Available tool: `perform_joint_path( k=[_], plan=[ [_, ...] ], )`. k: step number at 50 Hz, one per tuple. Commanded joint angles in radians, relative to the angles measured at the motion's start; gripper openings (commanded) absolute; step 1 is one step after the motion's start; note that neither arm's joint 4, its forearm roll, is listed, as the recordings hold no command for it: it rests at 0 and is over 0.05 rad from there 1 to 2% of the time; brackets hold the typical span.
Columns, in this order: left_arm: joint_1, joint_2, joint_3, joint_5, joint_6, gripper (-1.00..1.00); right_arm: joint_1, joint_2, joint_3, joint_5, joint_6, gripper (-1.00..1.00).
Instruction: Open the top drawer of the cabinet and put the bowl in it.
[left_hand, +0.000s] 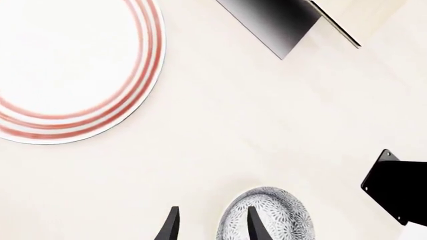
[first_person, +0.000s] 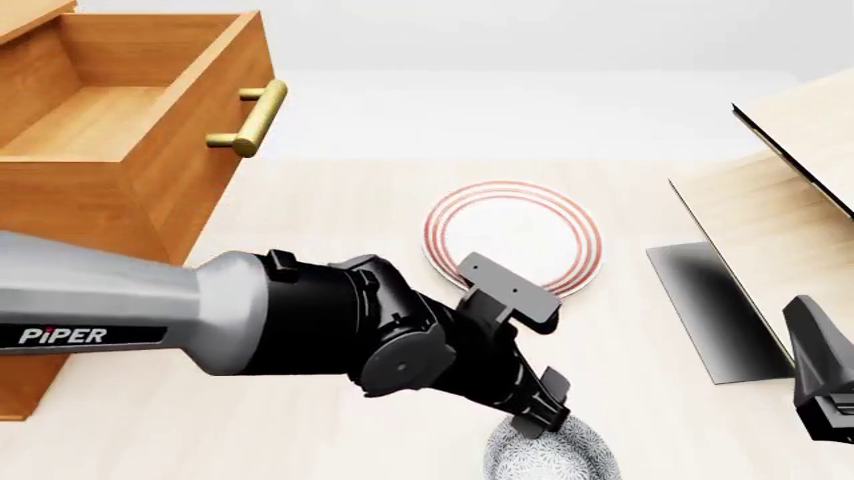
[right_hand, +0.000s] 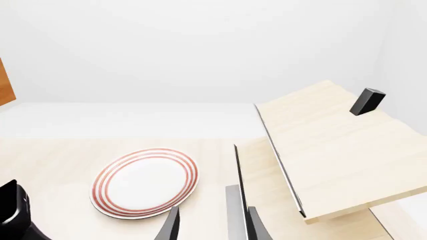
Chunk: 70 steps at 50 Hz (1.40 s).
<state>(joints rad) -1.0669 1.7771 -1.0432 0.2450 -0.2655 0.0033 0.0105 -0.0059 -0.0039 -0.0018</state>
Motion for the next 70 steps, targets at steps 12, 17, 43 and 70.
perform_joint_path(
  k=[12,17,43,70],
  plan=[
    [-0.018,0.056,-0.002,-0.033,-0.030,1.00,0.000,-0.002,0.001,0.001,0.001,1.00],
    [-0.019,0.069,-0.002,-0.039,-0.033,1.00,0.000,-0.003,0.001,0.001,0.001,1.00],
    [-0.044,0.121,-0.013,-0.061,-0.060,1.00,0.000,-0.003,0.001,0.001,0.001,1.00],
    [-0.059,0.148,-0.013,-0.085,-0.082,-1.00,0.000,-0.002,0.001,0.001,0.000,1.00]
  ],
)
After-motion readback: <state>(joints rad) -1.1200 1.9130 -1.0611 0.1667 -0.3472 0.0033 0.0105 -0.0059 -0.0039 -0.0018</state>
